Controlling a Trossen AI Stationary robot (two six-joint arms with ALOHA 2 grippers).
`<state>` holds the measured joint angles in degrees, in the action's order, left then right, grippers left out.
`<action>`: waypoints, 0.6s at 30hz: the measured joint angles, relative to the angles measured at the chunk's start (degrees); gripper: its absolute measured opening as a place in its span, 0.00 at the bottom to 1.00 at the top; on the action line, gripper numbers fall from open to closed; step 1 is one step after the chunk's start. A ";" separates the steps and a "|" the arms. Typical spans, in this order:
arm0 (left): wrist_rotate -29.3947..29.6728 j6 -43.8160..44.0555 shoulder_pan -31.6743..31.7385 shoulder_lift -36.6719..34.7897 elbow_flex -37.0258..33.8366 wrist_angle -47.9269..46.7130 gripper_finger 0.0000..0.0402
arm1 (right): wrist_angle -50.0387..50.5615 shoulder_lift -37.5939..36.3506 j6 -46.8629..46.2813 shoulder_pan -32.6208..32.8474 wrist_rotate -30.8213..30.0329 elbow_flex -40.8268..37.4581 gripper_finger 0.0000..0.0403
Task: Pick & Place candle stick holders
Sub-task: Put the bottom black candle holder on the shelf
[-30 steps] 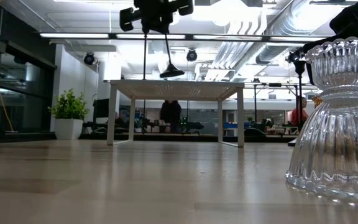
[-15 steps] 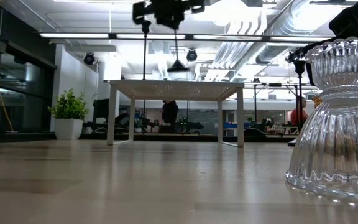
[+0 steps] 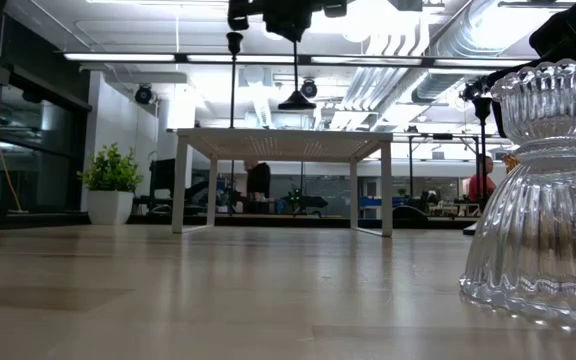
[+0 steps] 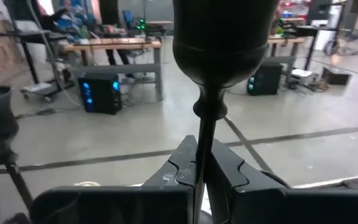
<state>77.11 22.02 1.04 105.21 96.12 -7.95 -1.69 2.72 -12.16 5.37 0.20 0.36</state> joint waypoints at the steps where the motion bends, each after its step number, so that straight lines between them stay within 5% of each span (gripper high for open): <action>1: 0.30 0.00 0.02 0.17 0.00 -0.33 0.01 | 0.00 0.00 0.00 0.00 -0.01 0.00 0.01; 18: -1.41 5.54 3.02 0.18 -0.02 -3.69 0.01 | -0.09 0.00 0.00 0.00 -0.03 0.00 0.01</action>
<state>75.70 27.56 4.06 105.38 96.09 -11.65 -1.78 2.72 -12.16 5.37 0.16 0.36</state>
